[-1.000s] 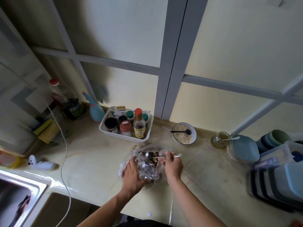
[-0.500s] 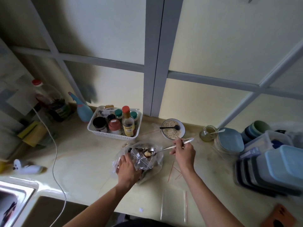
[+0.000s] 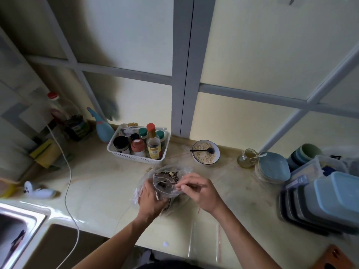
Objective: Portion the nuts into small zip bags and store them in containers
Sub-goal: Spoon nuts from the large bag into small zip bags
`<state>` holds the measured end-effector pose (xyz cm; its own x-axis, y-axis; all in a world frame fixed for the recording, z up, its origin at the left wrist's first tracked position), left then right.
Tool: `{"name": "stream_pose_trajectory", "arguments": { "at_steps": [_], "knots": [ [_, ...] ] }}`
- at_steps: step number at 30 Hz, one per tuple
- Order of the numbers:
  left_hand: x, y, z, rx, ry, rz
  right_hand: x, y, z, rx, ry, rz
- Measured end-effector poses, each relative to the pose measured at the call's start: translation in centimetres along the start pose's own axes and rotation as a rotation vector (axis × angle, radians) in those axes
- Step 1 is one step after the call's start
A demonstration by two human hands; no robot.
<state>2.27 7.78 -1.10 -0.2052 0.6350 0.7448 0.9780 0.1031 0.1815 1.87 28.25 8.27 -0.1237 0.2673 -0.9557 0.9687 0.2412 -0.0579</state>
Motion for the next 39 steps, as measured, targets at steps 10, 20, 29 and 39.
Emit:
{"name": "stream_pose_trajectory", "arguments": {
  "at_steps": [10,20,29,39],
  "knots": [
    [-0.3,1.6,-0.2,0.05,0.059,0.049,-0.8,0.2,-2.2,0.026,-0.096,-0.016],
    [-1.0,2.4,-0.6,0.11,0.195,0.027,1.0,0.6,-3.4,0.188,-0.58,0.196],
    [-1.9,3.1,-0.8,0.132,0.188,-0.018,4.3,0.4,-3.0,0.594,-0.668,0.453],
    [-1.0,2.6,-1.1,0.064,0.178,0.08,7.6,-1.2,0.8,0.571,-0.52,0.79]
  ]
}}
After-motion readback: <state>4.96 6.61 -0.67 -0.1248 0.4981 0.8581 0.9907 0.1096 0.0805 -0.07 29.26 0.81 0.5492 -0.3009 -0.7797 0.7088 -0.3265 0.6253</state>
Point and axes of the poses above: each hand's wrist, its own y-axis away from the middle knuckle, its own z-axis out of the palm, x = y × z, the point moved 1 cm from there along -y, towards the middle knuckle, and after that the axes turned 3 degrees about y, right-handed, at the moved point
